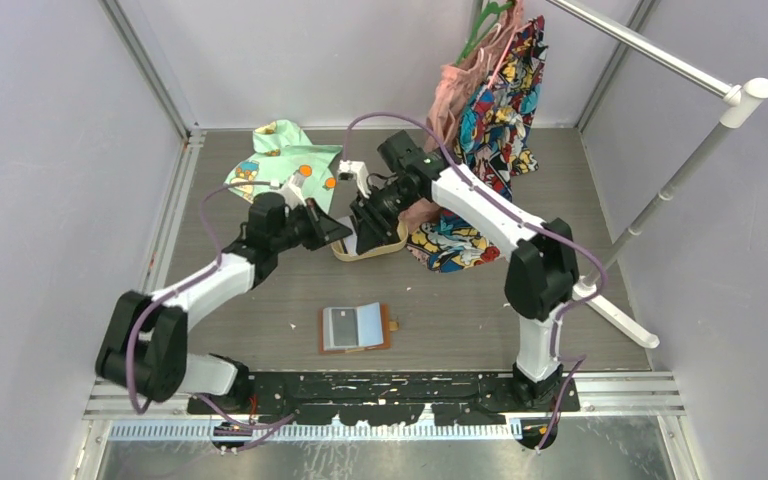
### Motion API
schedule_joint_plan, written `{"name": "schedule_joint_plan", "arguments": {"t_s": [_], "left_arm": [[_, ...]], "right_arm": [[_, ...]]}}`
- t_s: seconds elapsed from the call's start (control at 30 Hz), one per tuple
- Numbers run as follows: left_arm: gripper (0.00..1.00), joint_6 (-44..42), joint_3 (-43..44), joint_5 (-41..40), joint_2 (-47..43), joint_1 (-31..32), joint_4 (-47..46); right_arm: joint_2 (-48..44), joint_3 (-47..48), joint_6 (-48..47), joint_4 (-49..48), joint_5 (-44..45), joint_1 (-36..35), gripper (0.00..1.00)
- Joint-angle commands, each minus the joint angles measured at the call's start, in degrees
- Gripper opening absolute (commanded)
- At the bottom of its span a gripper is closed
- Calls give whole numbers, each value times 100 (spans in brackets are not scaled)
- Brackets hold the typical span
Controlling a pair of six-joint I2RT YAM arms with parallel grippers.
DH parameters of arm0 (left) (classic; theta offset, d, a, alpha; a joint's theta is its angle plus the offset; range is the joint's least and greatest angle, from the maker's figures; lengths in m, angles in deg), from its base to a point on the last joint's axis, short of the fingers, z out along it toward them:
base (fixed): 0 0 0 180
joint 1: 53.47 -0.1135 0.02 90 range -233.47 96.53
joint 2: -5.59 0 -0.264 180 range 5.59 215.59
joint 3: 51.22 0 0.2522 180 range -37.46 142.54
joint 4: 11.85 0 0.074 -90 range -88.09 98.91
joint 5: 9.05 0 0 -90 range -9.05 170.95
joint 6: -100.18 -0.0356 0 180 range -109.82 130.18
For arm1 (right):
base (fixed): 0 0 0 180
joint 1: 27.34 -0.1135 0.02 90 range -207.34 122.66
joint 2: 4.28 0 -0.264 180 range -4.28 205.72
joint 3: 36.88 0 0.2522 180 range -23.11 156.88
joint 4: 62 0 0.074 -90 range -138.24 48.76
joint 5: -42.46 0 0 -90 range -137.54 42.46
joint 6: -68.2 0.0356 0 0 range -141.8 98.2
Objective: Put the credit cards into the card holder
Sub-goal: Pick up the credit card from the storage box, then insert the credit card into the card holder.
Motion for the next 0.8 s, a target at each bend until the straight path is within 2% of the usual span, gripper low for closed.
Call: {"name": "schedule_joint_plan", "arguments": {"t_s": [0.0,0.13,0.17,0.2,0.3,0.4,0.5,0.7,0.77], "left_arm": [[0,-1025,-600,672,-1146,-32,64],[0,-1605,-1312,1311,-2520,-25,237],[0,-1648,-1477,1456,-2877,-16,148],[0,-1692,-1642,1572,-3215,-3,66],[0,-1799,-1960,1746,-4047,93,-118],[0,-1802,-2107,1818,-4433,305,-493],[0,-1663,-2108,2006,-4424,442,-905],[0,-1528,-2119,2144,-4291,706,-1294],[0,-1534,-2136,2141,-4246,765,-1294]], "right_arm": [[-1188,-626,-1134,-87,-450,-175,49],[-2003,-1598,-1880,-397,-621,-182,65],[-2216,-1892,-2005,-535,-688,-177,71],[-2406,-2213,-2049,-742,-763,-181,81],[-2862,-3048,-1773,-1479,-1085,-183,97],[-3034,-3637,-858,-2545,-1343,-188,99],[-3033,-3754,-195,-3082,-1377,-185,99],[-3104,-4054,252,-3616,-1789,-211,99],[-3109,-4105,319,-3650,-1858,-209,96]]}}
